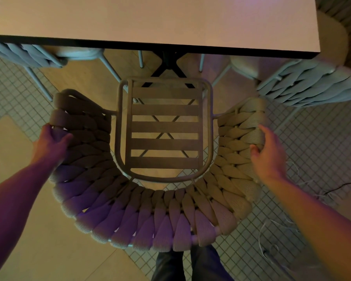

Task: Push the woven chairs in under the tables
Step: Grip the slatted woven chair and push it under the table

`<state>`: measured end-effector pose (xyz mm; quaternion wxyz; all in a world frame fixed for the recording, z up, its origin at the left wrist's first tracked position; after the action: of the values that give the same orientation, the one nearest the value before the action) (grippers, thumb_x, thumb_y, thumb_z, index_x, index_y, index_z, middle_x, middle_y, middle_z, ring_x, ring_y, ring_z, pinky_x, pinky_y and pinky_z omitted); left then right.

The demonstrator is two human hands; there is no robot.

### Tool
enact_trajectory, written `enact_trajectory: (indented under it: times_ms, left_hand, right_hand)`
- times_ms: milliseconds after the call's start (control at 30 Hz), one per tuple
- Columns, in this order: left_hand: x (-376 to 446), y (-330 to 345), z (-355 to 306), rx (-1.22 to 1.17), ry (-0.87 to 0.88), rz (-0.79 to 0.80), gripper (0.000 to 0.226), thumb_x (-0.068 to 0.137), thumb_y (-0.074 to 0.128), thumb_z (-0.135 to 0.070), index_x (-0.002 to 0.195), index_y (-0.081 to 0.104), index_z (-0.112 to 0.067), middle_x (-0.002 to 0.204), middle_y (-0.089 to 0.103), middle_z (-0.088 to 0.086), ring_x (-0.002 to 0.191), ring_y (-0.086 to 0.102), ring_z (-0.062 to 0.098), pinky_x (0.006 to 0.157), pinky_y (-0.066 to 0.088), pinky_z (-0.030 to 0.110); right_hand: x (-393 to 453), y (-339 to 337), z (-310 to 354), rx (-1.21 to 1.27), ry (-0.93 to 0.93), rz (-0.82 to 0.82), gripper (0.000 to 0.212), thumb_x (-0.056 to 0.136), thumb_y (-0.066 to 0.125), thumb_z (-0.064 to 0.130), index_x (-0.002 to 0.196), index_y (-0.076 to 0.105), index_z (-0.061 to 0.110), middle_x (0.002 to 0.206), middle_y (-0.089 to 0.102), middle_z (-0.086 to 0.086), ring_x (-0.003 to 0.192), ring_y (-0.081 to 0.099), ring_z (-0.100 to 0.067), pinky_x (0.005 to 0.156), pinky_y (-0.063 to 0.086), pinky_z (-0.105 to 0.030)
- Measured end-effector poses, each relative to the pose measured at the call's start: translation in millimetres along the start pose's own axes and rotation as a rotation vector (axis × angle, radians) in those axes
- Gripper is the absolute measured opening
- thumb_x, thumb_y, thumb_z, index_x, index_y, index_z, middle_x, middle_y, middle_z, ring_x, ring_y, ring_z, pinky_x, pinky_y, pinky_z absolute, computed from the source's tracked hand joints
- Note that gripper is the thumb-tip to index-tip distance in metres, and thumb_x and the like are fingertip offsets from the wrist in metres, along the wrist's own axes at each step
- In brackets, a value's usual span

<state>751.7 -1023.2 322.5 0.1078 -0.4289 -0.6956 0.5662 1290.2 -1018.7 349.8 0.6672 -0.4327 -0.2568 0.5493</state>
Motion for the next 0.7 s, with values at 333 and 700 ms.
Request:
enact_trajectory:
  times_ms: [333, 700]
  left_hand:
    - [7, 2, 6, 0.02, 0.009, -0.004, 0.055, 0.082, 0.062, -0.045, 0.126, 0.041, -0.019, 0.116, 0.06, 0.028, 0.103, 0.056, 0.049, 0.079, 0.043, 0.049]
    - [-4, -2, -9, 0.05, -0.008, 0.019, 0.05, 0.088, 0.06, -0.036, 0.123, 0.042, -0.006, 0.118, 0.056, 0.036, 0.106, 0.053, 0.054, 0.08, 0.042, 0.05]
  right_hand:
    - [-2, 0, 3, 0.018, 0.014, -0.002, 0.058, 0.086, 0.06, 0.007, 0.14, 0.041, 0.018, 0.134, 0.051, -0.013, 0.113, 0.055, -0.029, 0.091, 0.048, -0.04]
    - [-5, 0, 2, -0.024, 0.006, 0.016, 0.062, 0.086, 0.058, 0.008, 0.142, 0.037, 0.02, 0.139, 0.046, -0.011, 0.107, 0.057, -0.028, 0.075, 0.042, -0.03]
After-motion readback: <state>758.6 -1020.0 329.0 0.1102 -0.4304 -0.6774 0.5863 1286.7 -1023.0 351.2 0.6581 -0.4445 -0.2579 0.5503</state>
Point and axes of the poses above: each hand's wrist, its own x-axis towards the middle knuckle, its own y-axis out of the palm, z = x × y, the point moved 1 cm from there along x, towards the middle knuckle
